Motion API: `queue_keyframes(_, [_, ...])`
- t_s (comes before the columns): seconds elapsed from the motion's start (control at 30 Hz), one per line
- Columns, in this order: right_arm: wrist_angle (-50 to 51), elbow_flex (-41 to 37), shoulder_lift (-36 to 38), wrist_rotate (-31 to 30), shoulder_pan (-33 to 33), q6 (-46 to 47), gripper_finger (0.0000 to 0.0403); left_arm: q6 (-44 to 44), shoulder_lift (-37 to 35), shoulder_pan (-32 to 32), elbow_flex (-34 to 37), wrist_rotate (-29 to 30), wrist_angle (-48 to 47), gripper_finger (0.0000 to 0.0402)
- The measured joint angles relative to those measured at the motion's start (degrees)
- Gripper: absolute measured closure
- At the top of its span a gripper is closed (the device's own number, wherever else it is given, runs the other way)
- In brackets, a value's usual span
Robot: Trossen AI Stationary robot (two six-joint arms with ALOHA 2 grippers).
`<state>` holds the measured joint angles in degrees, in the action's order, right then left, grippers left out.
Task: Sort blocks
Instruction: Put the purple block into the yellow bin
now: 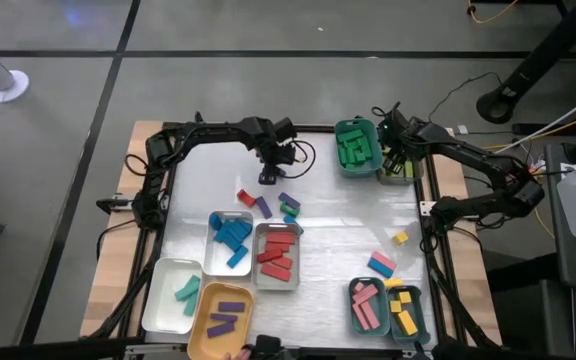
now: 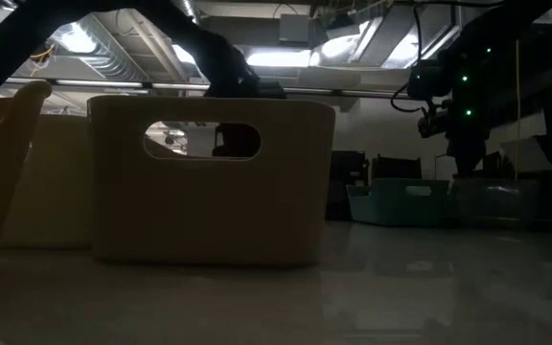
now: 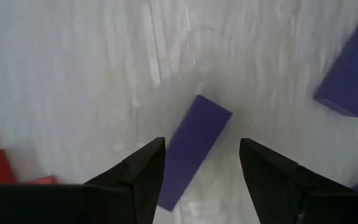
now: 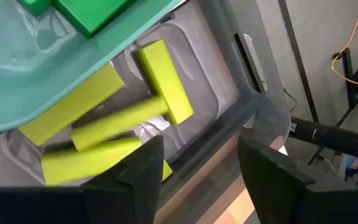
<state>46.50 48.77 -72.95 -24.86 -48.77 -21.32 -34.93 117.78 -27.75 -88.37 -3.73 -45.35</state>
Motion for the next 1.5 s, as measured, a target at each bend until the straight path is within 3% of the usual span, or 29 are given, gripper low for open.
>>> queue_keyframes(0.6, [-0.01, 0.00, 0.00, 0.60, 0.00, 0.02, 0.0196, -1.34, 4.48, 0.43, -0.12, 2.97, 2.01, 0.0210])
queue_keyframes(0.9, [-0.20, 0.02, 0.00, 0.54, 0.01, 0.02, 0.0196, -1.45, 4.48, 0.40, -0.86, 4.16, 1.42, 0.0319])
queue_keyframes(1.2, [-0.20, 0.02, 0.00, 0.50, 0.00, 0.00, 0.0196, 1.68, 4.61, 0.29, -2.07, 4.41, 2.34, 0.0320])
queue_keyframes(1.5, [-0.17, 0.02, 0.00, 0.50, 0.02, 0.02, 0.0196, 3.02, 4.59, 0.62, -10.90, 3.88, -1.07, 0.0318])
